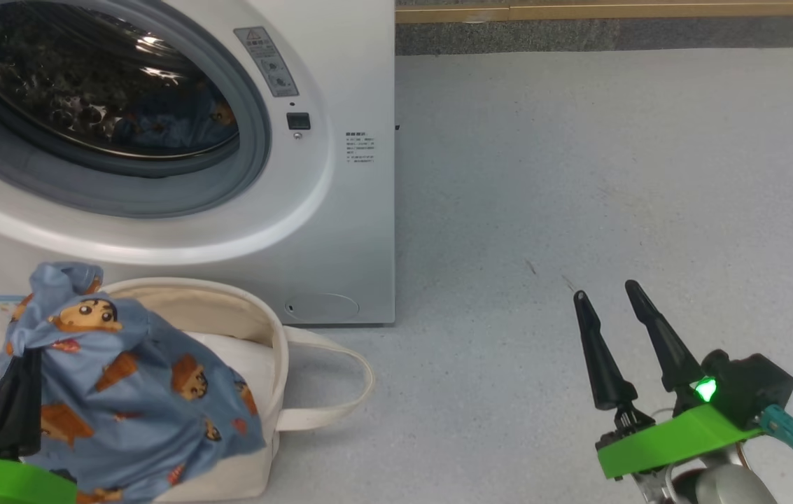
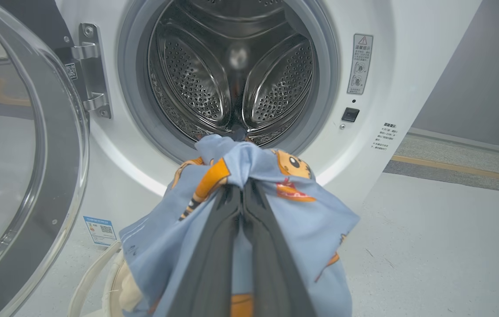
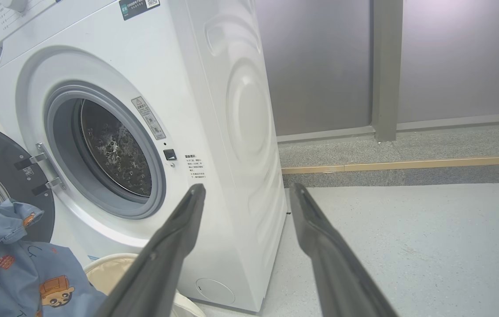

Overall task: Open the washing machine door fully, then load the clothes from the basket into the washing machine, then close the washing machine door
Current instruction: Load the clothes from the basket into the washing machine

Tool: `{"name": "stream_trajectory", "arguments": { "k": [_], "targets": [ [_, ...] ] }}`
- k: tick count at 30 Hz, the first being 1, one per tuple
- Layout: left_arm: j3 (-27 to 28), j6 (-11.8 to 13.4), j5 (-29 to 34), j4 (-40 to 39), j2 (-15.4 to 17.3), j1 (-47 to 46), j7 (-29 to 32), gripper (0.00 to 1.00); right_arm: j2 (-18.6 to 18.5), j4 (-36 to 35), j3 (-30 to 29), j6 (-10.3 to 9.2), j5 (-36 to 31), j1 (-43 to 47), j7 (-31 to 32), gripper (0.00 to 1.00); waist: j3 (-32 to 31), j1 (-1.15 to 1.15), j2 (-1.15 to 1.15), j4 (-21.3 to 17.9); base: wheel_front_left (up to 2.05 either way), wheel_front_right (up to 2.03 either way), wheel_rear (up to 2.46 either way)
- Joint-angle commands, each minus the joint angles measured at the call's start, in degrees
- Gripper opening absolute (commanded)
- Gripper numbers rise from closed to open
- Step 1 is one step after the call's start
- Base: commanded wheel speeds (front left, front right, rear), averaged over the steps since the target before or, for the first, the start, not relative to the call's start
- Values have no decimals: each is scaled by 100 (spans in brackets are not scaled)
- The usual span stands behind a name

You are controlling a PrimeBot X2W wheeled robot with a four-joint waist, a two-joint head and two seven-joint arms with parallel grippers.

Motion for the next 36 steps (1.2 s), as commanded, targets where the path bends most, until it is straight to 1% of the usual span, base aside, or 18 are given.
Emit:
{"name": "stream_trajectory", "arguments": {
  "k": [1,9,12,13,14,19,24,27,31,33,36],
  "targets": [
    [322,-9,60,-105,204,-329,-73,0,-50,-189,130,43,41,-101,-85,100,14,1,-1,-13,0,0,0],
    [301,-201,33,218,253,-980,34,0,-4,-270,157,43,-23,-212,-72,100,278,1,-1,-82,0,0,0],
    [274,-220,190,463,370,-1354,68,0,36,-305,208,43,-74,-296,-52,100,444,1,-1,-172,0,0,0],
    [285,-264,174,540,373,-1496,74,0,50,-325,223,43,-95,-331,-45,100,519,1,-1,-207,0,0,0],
    [304,-366,160,712,411,-1804,91,0,78,-364,232,43,-149,-402,-35,100,677,1,-1,-280,0,0,0],
    [265,-592,168,1149,484,-2635,145,0,159,-467,215,43,-286,-545,-38,100,1090,1,-1,-480,0,0,0],
    [263,-756,50,1680,561,-3473,177,0,231,-565,218,43,-404,-652,-75,100,1503,1,-1,-708,0,0,0],
    [253,-813,-90,2031,609,-3957,207,0,262,-651,203,43,-468,-709,-105,100,1763,1,-1,-826,0,0,0],
    [99,-844,-179,2527,772,-4580,267,0,287,-755,215,43,-545,-768,-136,100,2116,1,-1,-982,0,0,0],
    [30,-846,-230,2605,815,-4743,294,0,291,-782,209,43,-561,-777,-145,100,2207,1,-1,-1012,0,0,0],
    [-116,-848,-517,2848,943,-5266,364,0,297,-850,219,43,-631,-806,-155,100,2504,1,-1,-1074,0,0,0]
  ]
}}
